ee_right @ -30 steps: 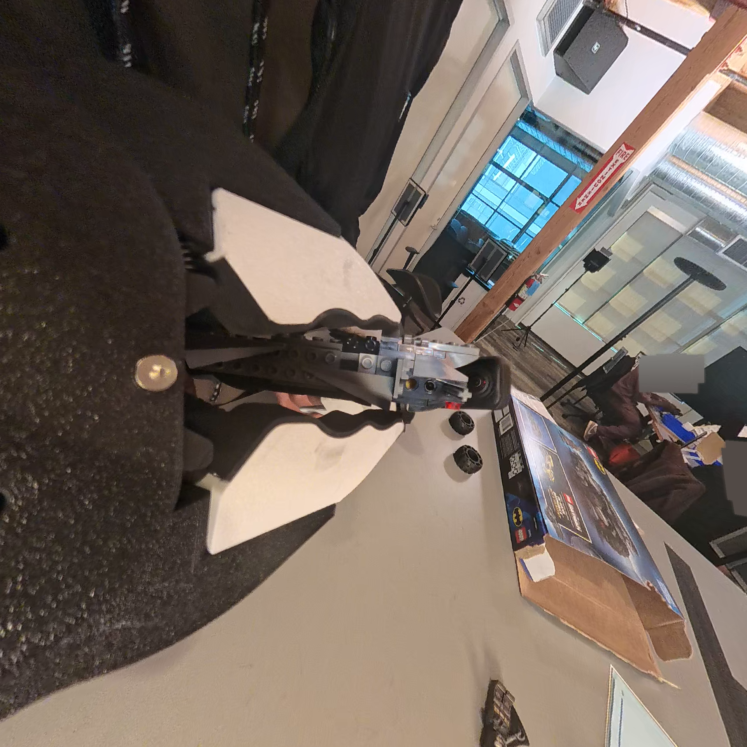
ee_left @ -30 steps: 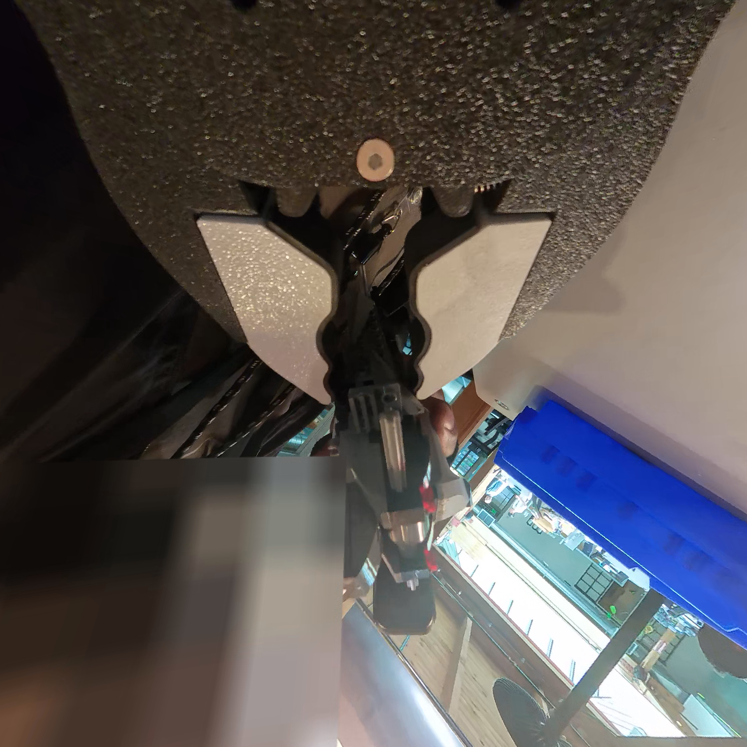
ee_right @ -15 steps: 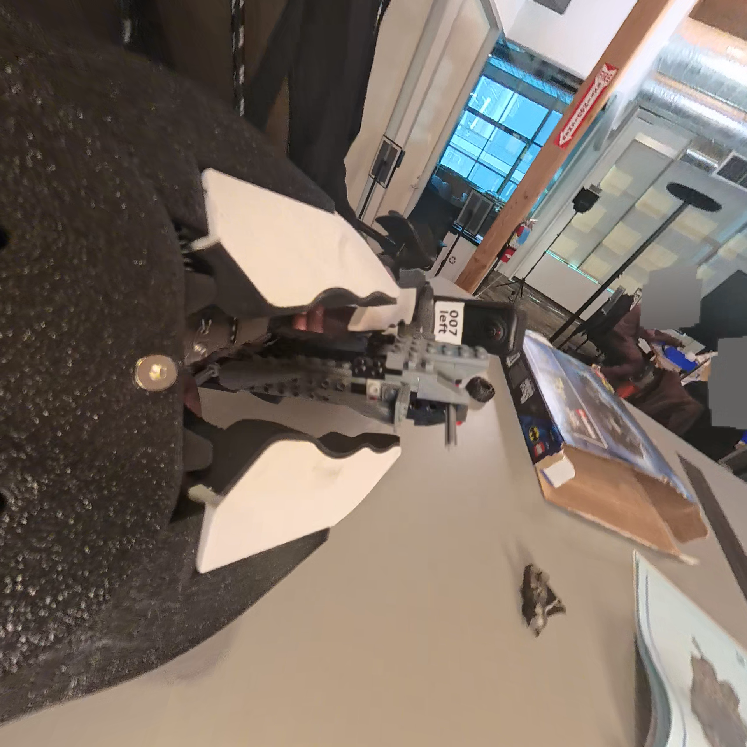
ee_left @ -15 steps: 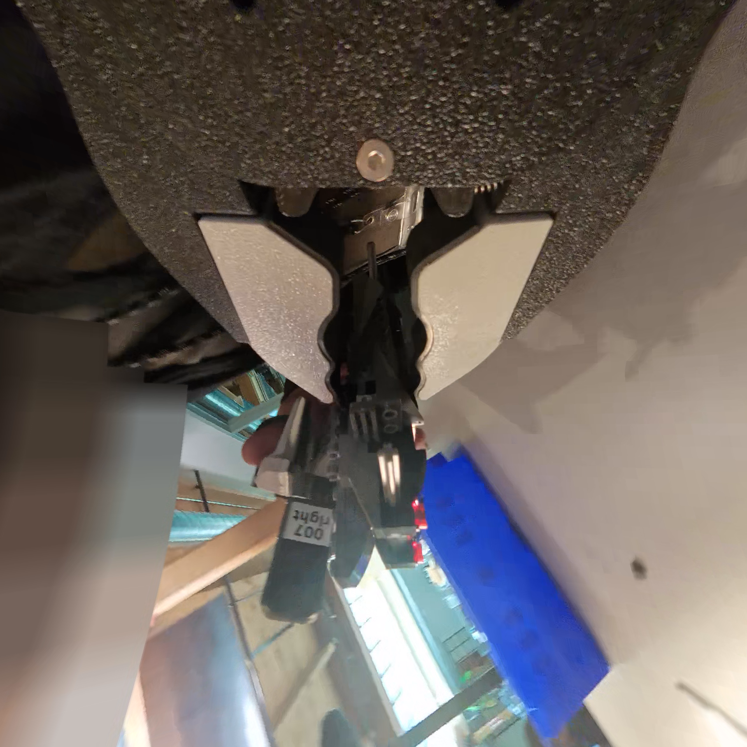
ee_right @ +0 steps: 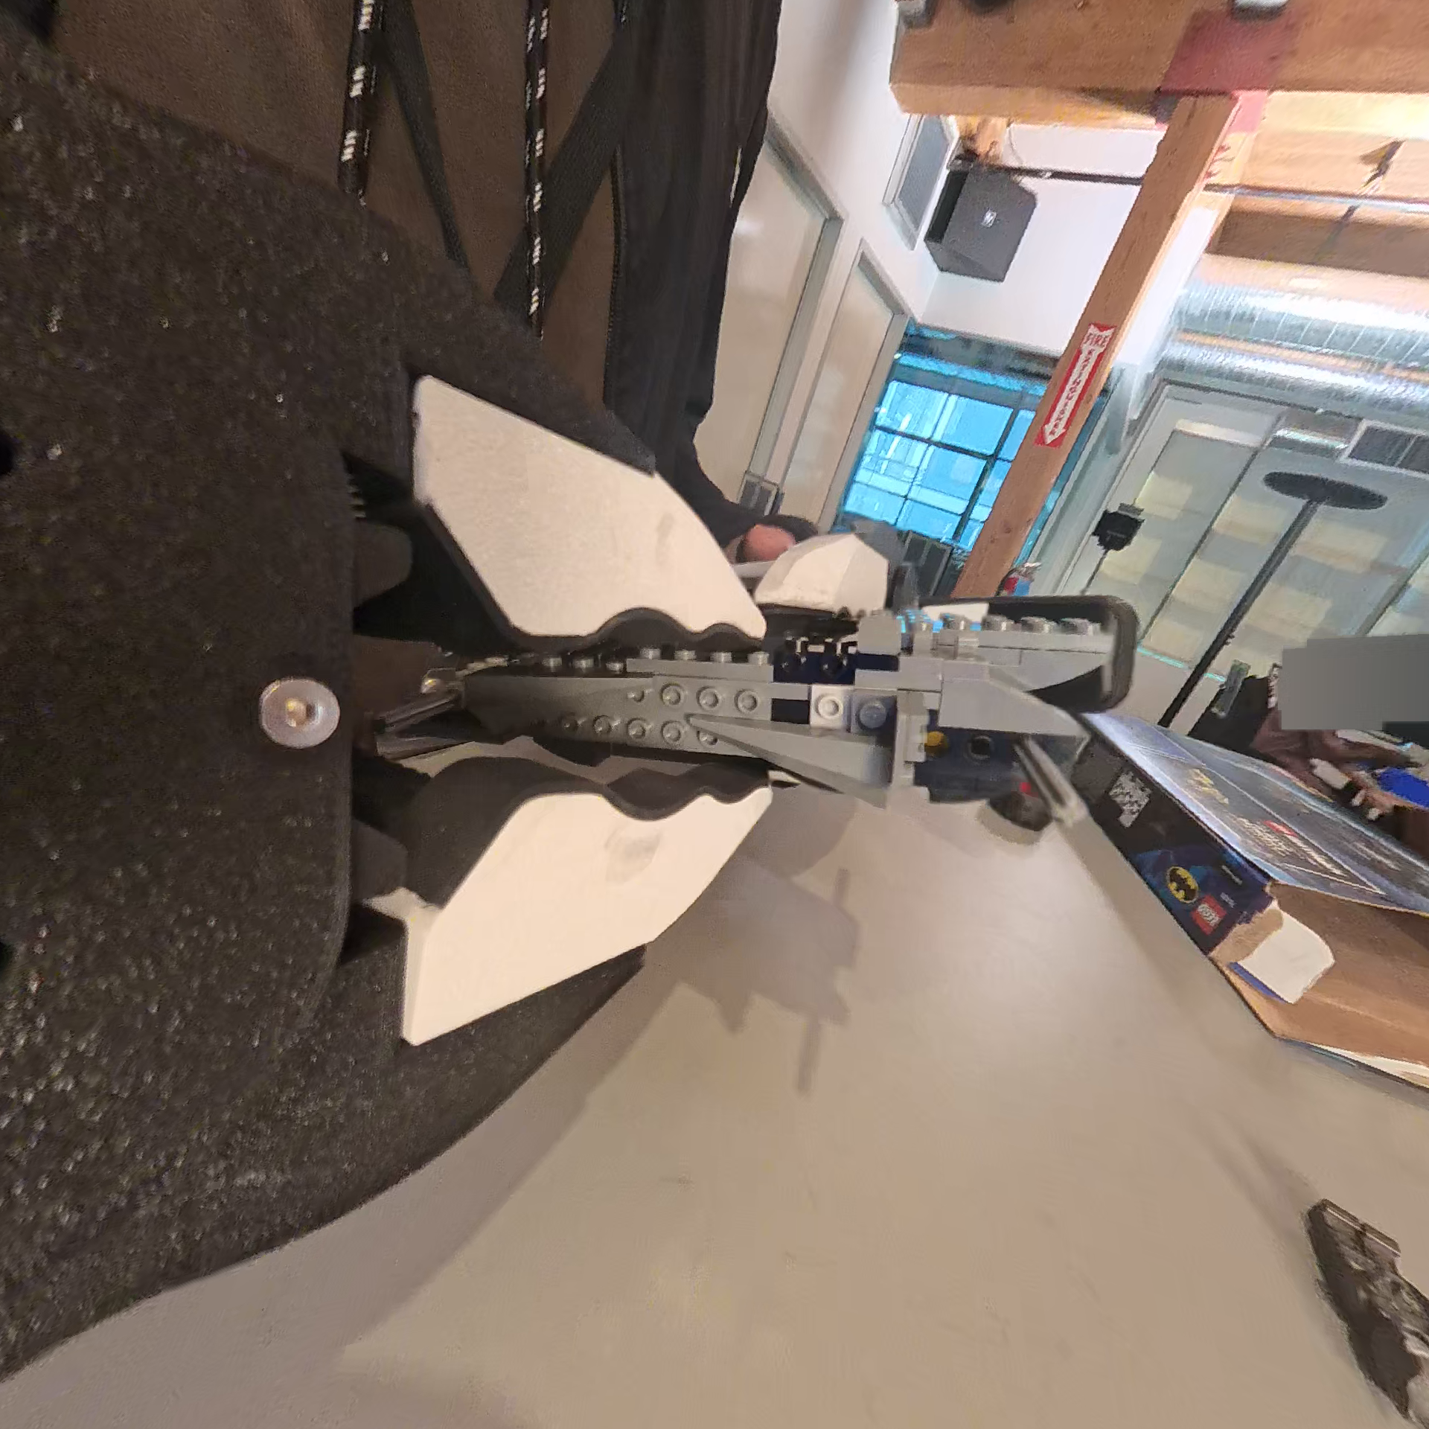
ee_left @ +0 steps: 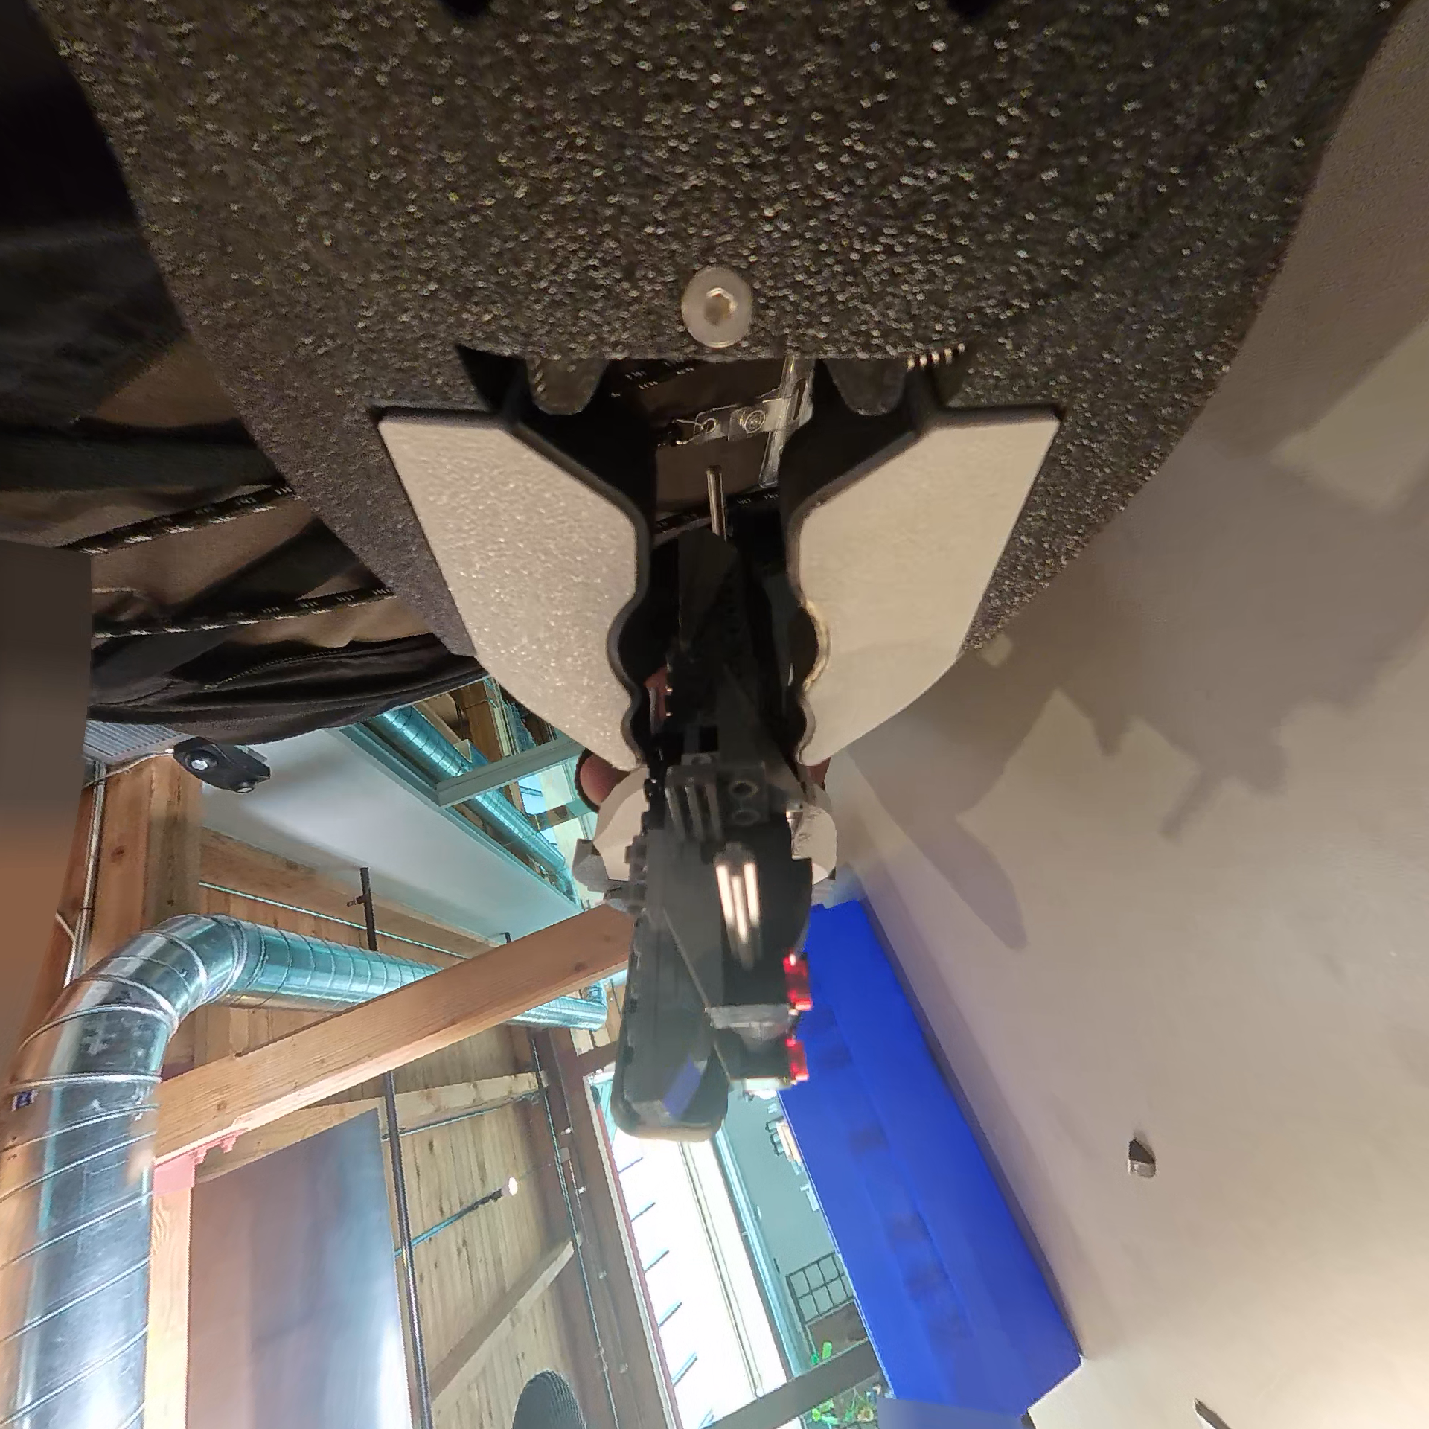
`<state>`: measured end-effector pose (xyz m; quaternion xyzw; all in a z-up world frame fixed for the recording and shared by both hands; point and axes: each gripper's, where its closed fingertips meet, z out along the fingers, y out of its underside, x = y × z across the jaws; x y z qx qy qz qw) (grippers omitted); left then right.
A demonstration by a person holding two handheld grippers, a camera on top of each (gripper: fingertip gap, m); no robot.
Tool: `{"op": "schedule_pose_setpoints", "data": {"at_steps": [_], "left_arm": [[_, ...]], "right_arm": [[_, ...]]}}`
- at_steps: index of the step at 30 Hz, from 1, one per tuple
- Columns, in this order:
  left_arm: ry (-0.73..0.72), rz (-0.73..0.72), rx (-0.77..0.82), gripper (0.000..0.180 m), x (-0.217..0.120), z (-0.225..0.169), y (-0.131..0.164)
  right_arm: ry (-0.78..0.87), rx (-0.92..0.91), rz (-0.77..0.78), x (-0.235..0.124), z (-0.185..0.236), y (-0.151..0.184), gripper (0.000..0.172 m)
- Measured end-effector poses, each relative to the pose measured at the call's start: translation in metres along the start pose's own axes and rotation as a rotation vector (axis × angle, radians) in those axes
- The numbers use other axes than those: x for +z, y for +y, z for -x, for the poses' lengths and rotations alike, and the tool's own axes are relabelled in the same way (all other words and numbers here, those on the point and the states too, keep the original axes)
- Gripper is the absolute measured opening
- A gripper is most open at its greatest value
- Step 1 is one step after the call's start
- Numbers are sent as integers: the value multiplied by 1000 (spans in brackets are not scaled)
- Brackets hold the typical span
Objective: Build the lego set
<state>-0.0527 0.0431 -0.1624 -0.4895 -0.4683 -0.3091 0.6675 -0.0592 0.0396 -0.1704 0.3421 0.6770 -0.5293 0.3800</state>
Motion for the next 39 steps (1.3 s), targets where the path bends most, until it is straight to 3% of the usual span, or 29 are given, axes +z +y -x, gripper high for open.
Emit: {"op": "schedule_pose_setpoints", "data": {"at_steps": [5,14,21,24,27,29,32,35,39], "left_arm": [[-16,-54,16,34,-2,0,-5],[-182,-100,179,37,2,-1,-14],[-216,-95,187,31,1,-1,-13],[-194,-97,131,30,-2,2,-10],[-113,-164,12,30,-8,2,-14],[-98,-214,-44,30,-16,7,-18],[-102,-248,-72,30,-26,11,-22],[-121,-255,-59,30,-28,13,-22],[-136,-246,-45,30,-24,14,-21]], "right_arm": [[-37,53,-102,1,-1,-6,28],[-41,84,-373,0,2,-17,28],[-35,61,-358,5,5,-14,27],[58,-5,-299,6,1,-11,30],[142,-87,-216,1,-5,-9,56],[203,-165,-185,-11,-10,-13,59],[394,-317,-150,-43,-37,-32,55],[723,-450,-70,-79,-90,-57,46],[898,-534,77,-89,-131,-73,31]]}}
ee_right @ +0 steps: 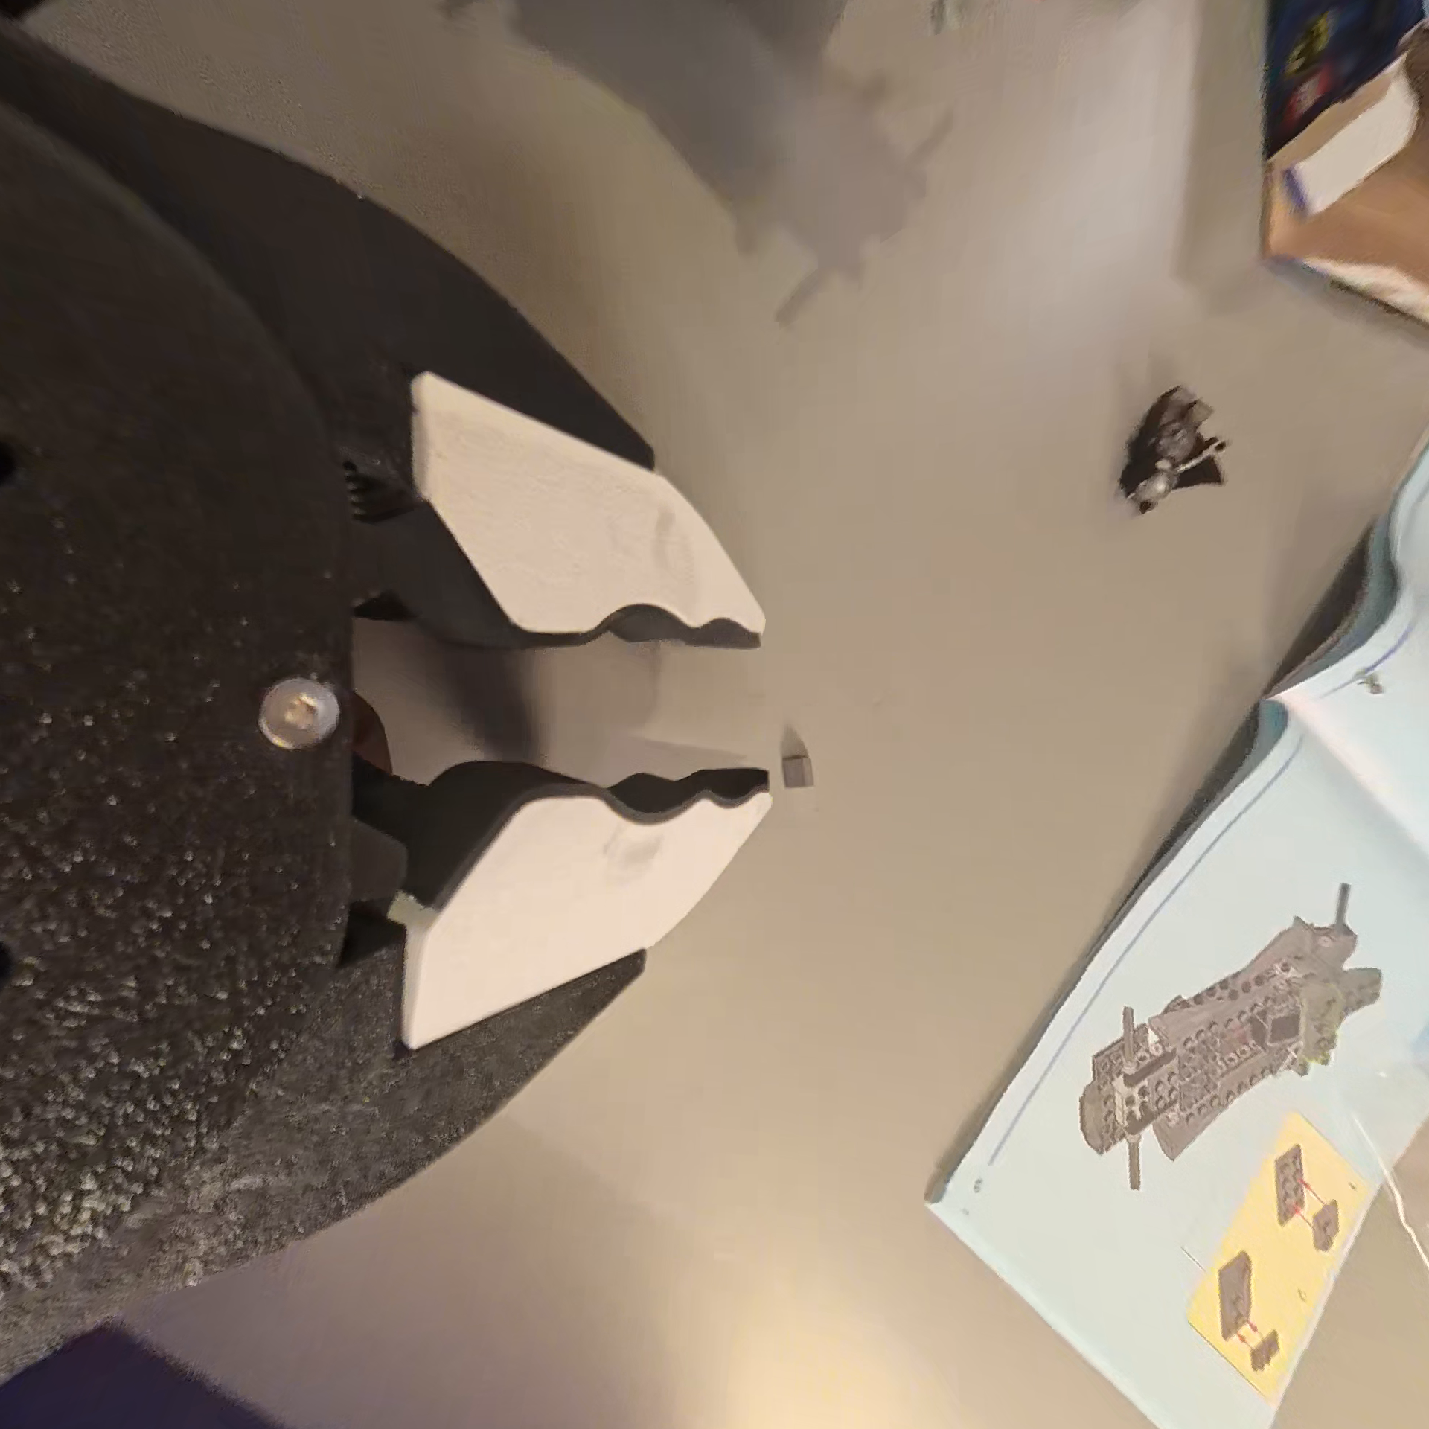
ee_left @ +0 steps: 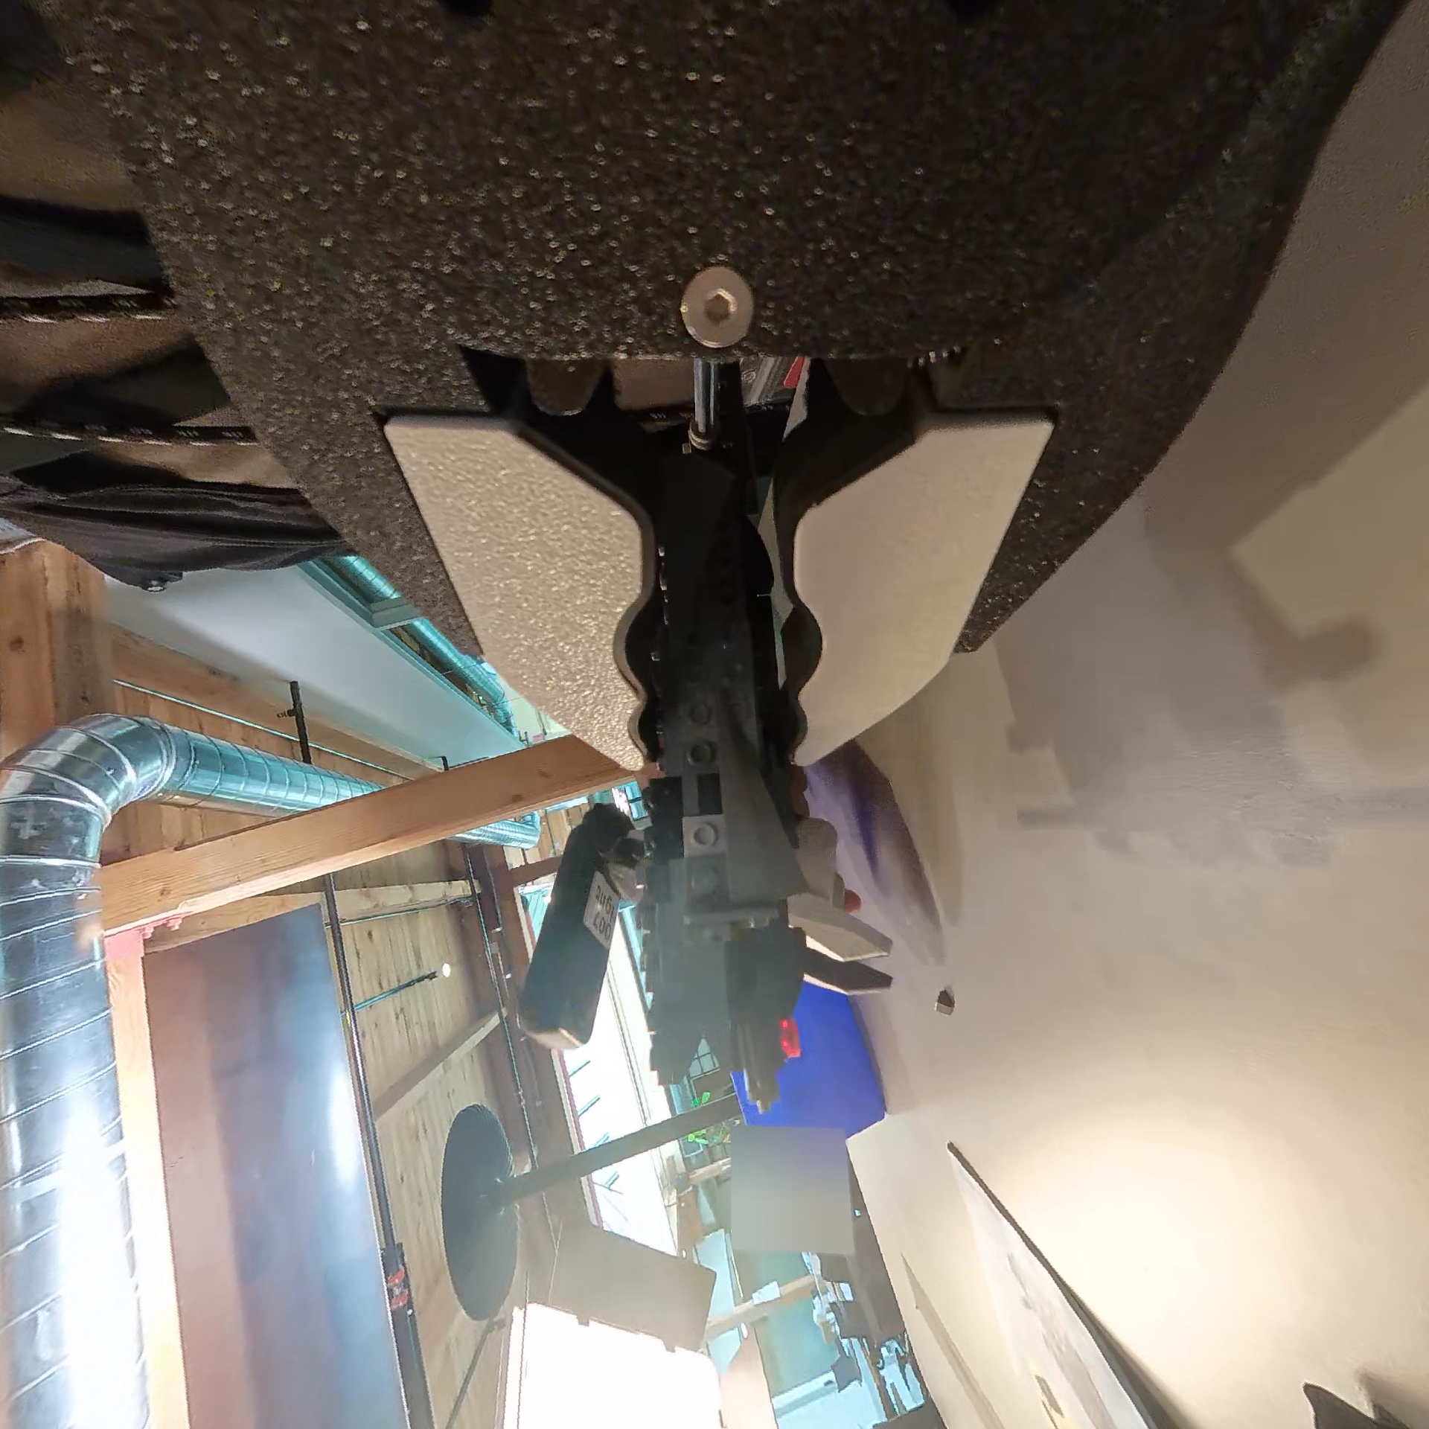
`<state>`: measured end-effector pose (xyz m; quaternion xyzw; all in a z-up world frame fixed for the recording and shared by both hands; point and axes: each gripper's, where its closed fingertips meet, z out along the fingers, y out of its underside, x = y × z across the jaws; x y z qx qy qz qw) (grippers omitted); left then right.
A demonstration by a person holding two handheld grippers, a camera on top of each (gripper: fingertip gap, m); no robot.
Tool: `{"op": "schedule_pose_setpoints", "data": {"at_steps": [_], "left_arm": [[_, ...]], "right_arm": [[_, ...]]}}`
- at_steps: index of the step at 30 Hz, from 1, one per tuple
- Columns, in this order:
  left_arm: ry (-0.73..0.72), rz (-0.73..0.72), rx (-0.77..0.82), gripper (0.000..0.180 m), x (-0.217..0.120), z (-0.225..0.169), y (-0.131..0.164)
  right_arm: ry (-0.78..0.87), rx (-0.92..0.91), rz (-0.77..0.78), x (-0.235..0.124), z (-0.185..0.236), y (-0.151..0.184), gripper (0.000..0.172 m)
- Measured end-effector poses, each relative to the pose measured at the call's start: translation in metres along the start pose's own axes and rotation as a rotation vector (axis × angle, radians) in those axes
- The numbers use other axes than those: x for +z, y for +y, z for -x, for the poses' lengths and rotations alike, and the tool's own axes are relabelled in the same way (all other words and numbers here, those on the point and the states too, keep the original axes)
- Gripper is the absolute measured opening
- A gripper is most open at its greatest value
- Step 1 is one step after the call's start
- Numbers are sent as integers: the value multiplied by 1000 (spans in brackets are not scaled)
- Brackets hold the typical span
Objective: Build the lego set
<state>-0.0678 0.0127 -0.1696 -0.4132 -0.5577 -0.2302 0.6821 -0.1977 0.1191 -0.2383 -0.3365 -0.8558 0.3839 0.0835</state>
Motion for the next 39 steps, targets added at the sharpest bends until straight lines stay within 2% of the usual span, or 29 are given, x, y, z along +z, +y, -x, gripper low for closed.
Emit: {"op": "schedule_pose_setpoints", "data": {"at_steps": [11,16,20,25,32,36,39], "left_arm": [[-25,43,29,30,-3,1,6],[-20,59,13,30,-1,1,6],[-23,74,-23,30,2,3,7],[-57,77,-70,30,5,11,9],[-59,62,-84,30,3,15,8],[-76,67,-75,30,4,17,9],[-89,73,-69,30,5,19,10]], "right_arm": [[59,-52,40,22,-16,-5,21],[90,-96,76,24,-22,-3,1],[89,-159,87,25,-21,-2,0],[30,-137,70,23,-17,-3,0],[-77,-110,-43,-2,-1,-20,0],[-220,-51,-164,-27,21,-43,0],[-207,-89,-176,-35,24,-50,0]]}}
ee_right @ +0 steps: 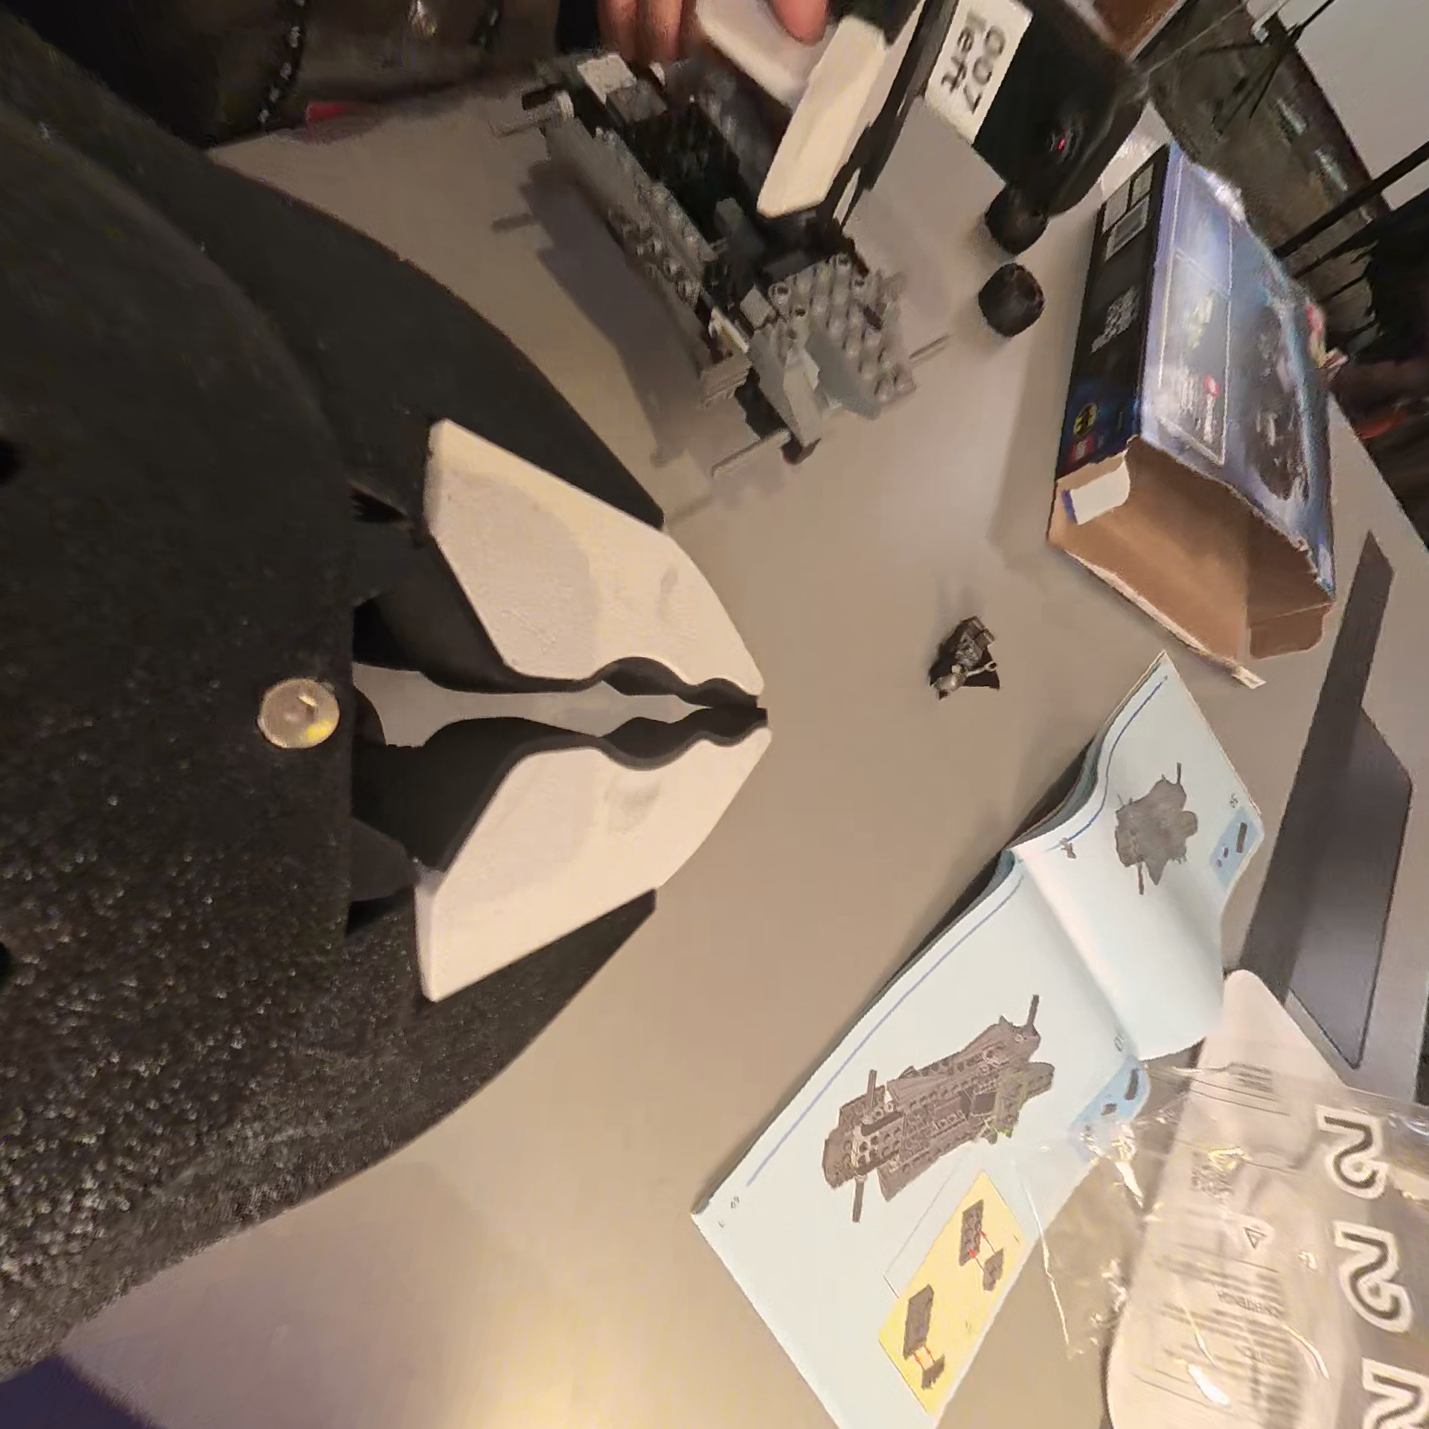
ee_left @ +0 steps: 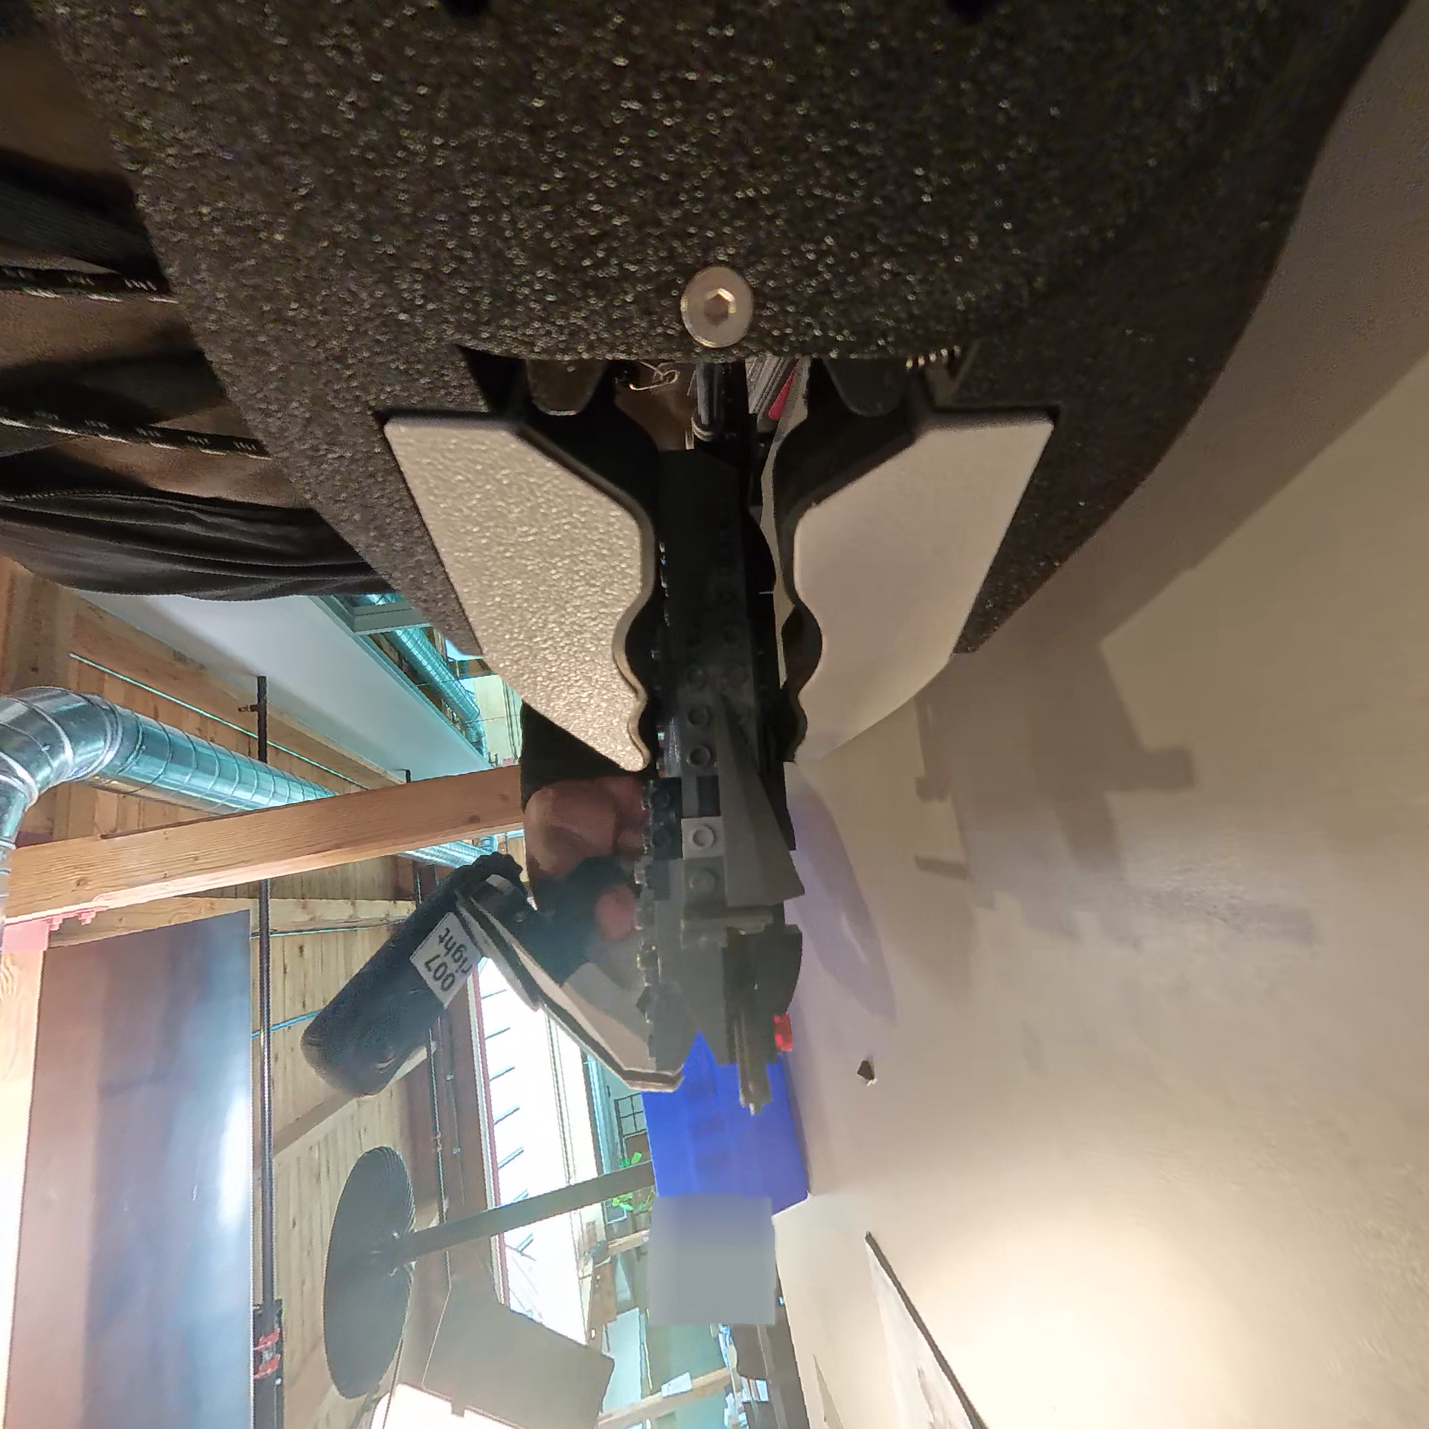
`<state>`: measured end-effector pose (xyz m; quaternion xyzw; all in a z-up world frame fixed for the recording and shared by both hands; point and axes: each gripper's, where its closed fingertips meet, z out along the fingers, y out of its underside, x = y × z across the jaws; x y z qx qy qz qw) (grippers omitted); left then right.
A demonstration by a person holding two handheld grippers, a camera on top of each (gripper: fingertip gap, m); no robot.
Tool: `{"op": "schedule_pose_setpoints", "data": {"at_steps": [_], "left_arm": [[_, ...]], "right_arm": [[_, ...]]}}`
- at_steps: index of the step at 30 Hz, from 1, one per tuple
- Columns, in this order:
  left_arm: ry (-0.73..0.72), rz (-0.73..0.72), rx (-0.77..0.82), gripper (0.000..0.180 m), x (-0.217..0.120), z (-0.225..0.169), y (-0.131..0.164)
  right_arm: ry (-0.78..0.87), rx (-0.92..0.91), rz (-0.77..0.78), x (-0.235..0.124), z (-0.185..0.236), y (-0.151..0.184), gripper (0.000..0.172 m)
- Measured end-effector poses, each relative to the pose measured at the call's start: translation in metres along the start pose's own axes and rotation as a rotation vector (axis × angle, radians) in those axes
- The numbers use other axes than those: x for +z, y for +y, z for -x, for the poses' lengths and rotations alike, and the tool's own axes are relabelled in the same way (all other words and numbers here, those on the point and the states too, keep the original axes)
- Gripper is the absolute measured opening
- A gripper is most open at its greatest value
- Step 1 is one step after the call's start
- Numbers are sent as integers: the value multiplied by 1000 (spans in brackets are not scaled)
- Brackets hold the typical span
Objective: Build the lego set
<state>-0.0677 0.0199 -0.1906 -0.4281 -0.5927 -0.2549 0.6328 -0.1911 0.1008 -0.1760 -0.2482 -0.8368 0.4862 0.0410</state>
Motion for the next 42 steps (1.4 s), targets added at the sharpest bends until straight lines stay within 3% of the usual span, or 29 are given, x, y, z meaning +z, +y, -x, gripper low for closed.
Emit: {"op": "schedule_pose_setpoints", "data": {"at_steps": [3,10,14,18,24,27,31,33,37,42], "left_arm": [[11,2,-2,30,1,-1,1],[7,-5,-5,30,-1,0,3],[7,-10,-4,30,-1,-1,2],[9,-13,2,30,-2,-3,2],[3,-10,-2,30,-2,-2,2],[-27,6,-13,30,-2,2,4],[-84,35,-46,30,0,10,9],[-110,50,-45,30,2,12,11],[-170,92,13,30,5,13,16],[-204,109,78,30,5,8,18]], "right_arm": [[110,-12,119,7,-25,23,1],[209,117,248,27,-49,58,26],[238,109,286,34,-51,62,25],[270,71,334,35,-53,65,13],[221,45,334,37,-45,63,8],[116,26,226,33,-17,37,8],[-82,-77,39,17,59,-21,8],[-169,-147,4,14,98,-34,8],[-215,-323,52,24,137,-23,8],[-198,-391,98,35,142,-5,8]]}}
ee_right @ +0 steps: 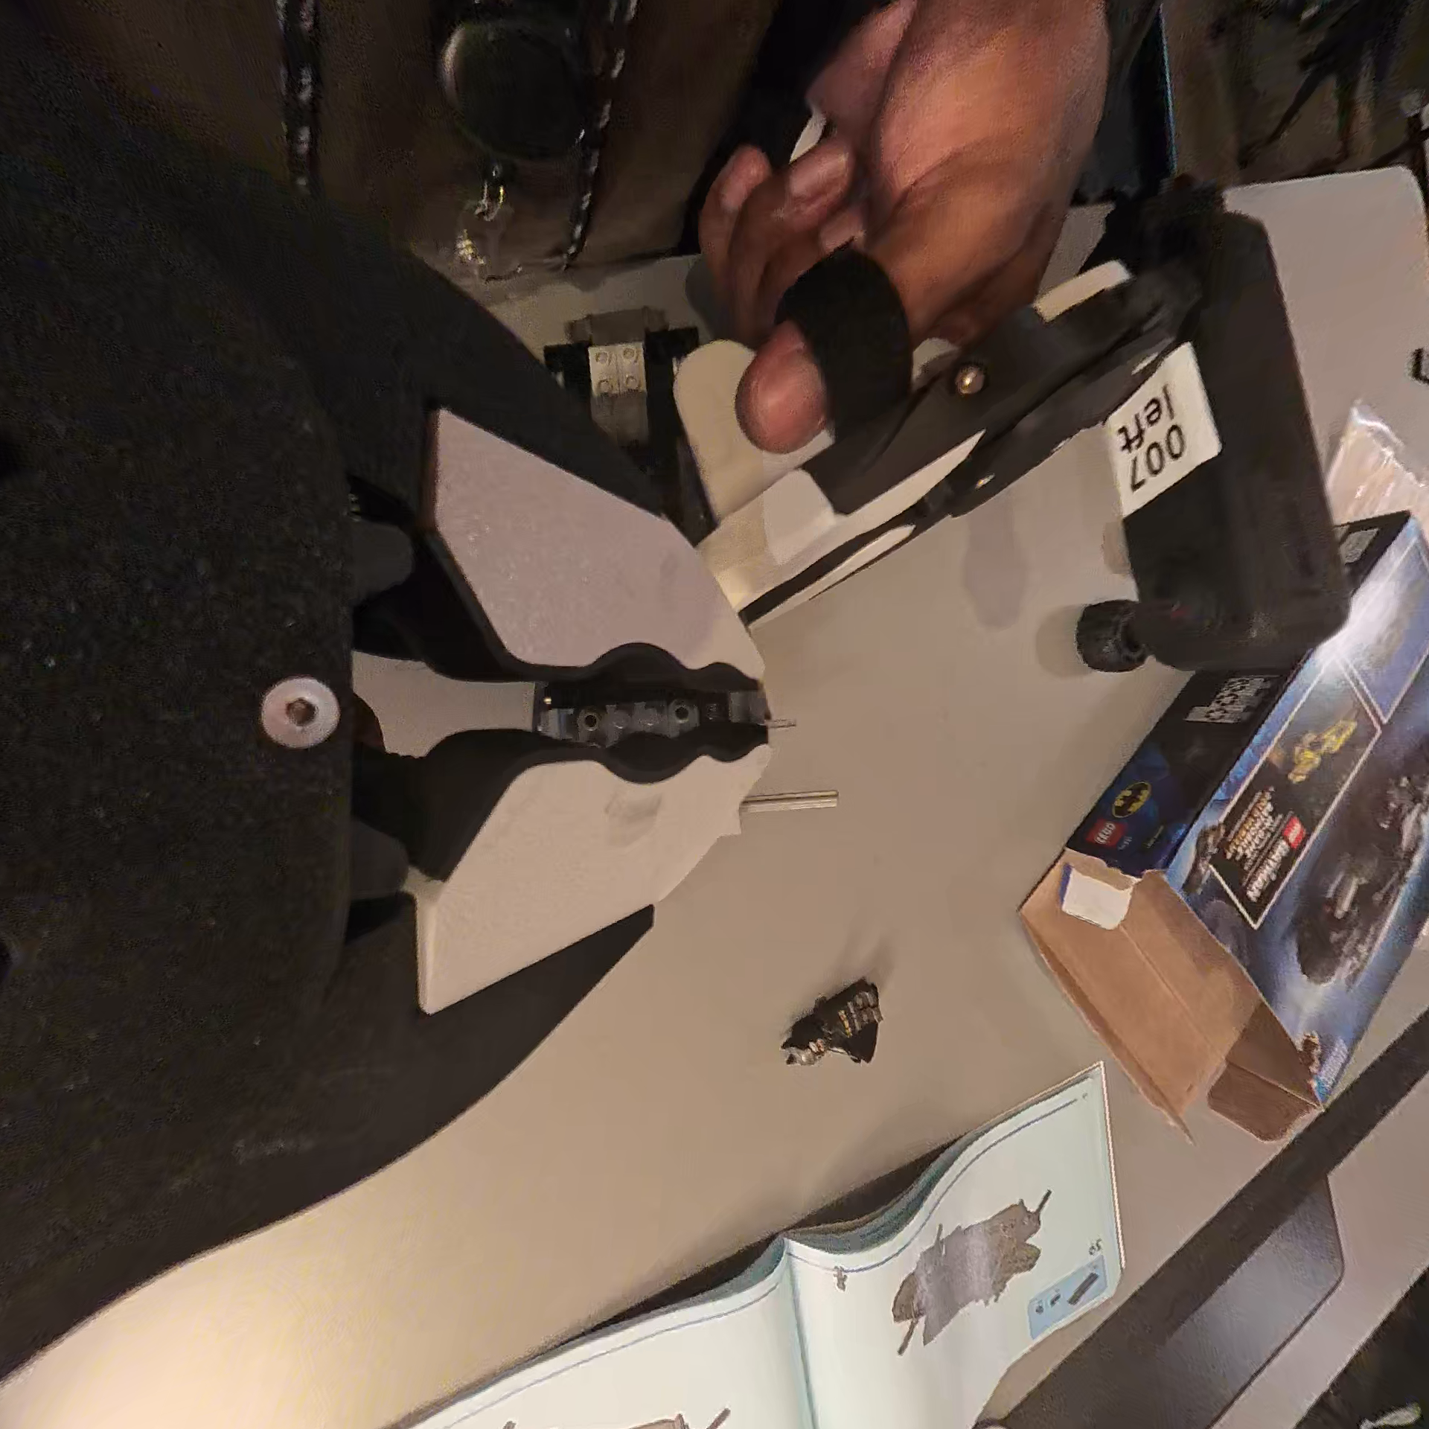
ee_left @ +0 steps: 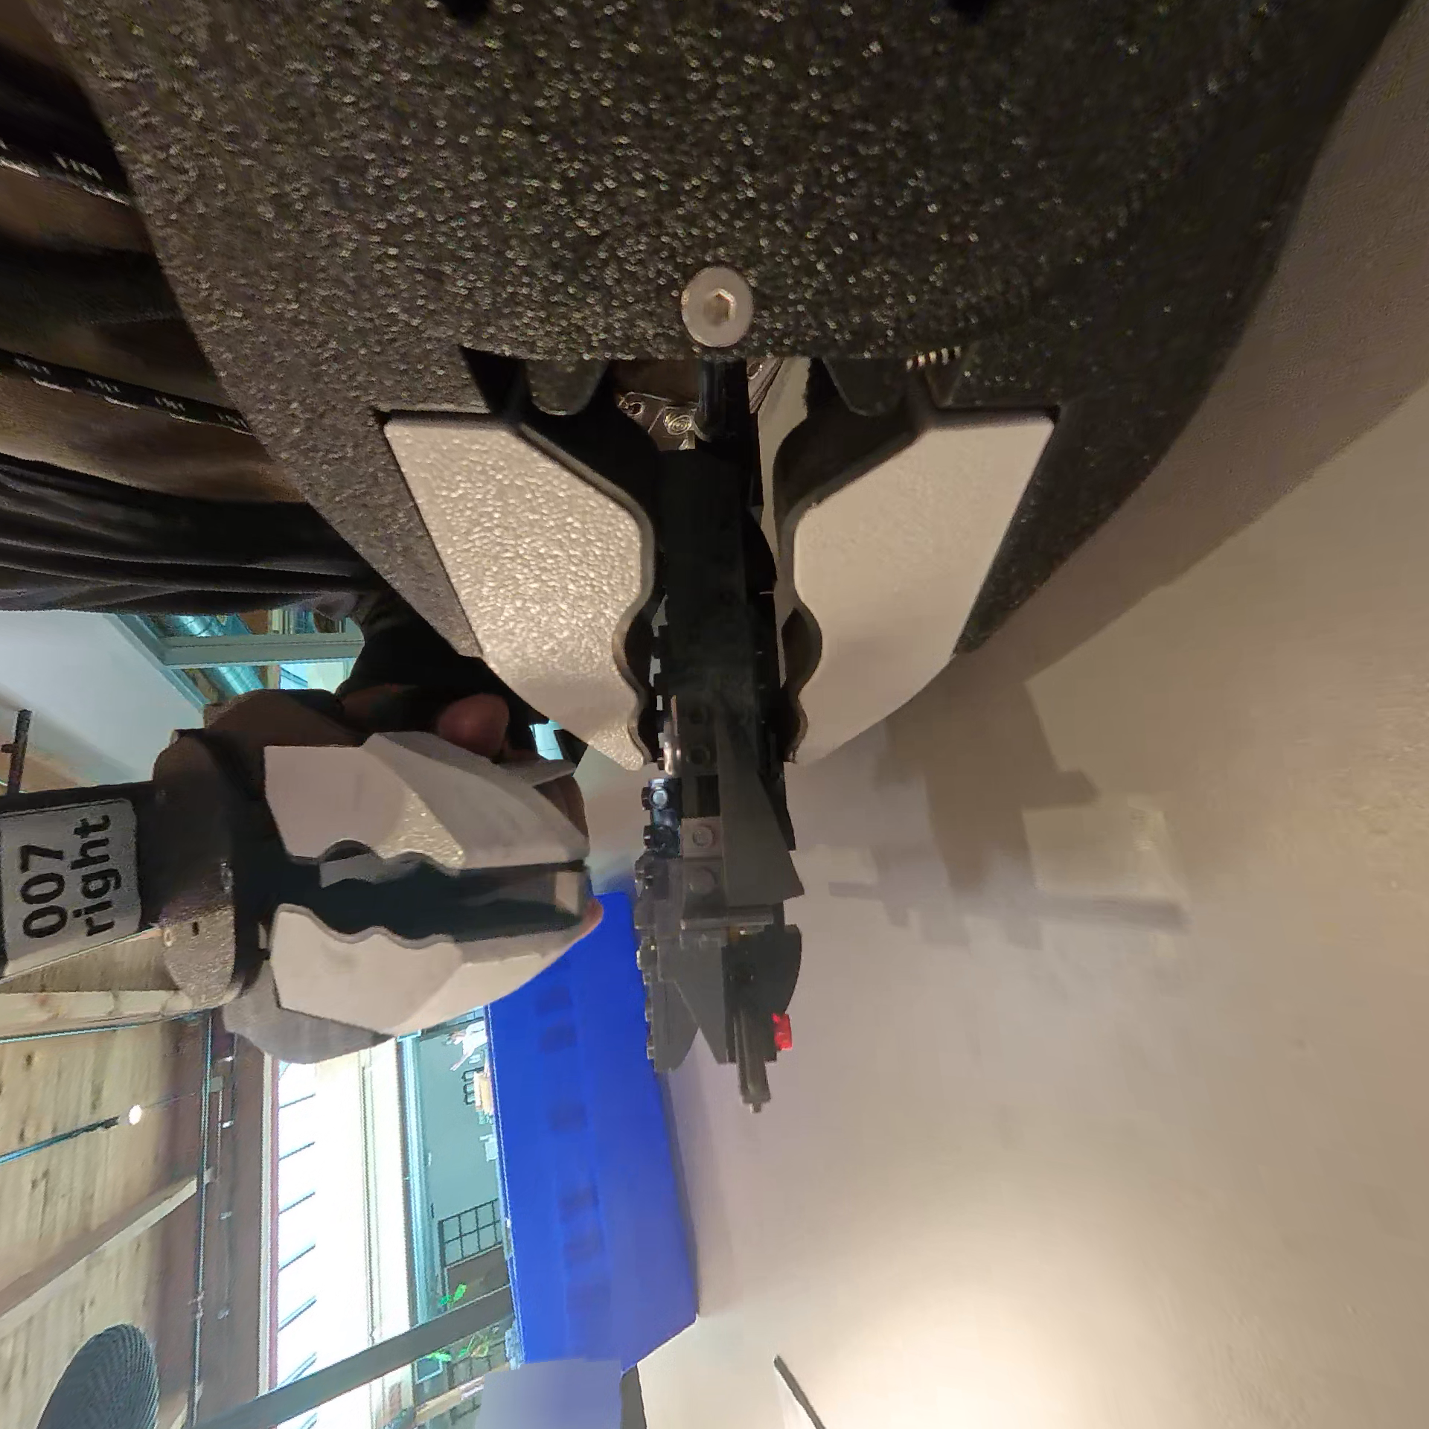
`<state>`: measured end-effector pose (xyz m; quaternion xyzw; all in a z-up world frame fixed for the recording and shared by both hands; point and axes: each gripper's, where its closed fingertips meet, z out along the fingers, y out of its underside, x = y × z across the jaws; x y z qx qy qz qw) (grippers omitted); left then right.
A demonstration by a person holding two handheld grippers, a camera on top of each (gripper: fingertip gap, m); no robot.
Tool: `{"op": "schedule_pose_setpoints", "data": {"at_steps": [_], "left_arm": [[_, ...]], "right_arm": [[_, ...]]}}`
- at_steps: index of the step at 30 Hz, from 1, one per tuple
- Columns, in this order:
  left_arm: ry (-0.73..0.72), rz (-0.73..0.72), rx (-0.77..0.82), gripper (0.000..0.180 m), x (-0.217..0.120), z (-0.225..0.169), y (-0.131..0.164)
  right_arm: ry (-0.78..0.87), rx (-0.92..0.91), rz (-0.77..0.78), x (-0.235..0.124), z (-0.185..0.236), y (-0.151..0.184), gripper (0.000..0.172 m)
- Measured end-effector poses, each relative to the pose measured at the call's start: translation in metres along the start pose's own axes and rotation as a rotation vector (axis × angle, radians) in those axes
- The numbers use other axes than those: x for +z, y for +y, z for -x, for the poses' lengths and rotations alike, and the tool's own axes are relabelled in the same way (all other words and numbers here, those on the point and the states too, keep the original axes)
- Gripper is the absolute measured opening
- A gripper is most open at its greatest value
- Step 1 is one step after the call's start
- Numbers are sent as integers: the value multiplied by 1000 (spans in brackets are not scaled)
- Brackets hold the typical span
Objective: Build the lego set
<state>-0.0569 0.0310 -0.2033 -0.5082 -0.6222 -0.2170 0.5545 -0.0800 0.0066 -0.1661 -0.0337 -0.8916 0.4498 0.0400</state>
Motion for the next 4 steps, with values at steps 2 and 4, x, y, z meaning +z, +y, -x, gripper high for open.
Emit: {"op": "schedule_pose_setpoints", "data": {"at_steps": [2,4], "left_arm": [[-4,-2,9,30,-1,-1,0],[-4,-4,8,30,-2,-1,0]], "right_arm": [[7,1,-4,1,0,2,8],[13,2,6,3,-1,5,8]]}}
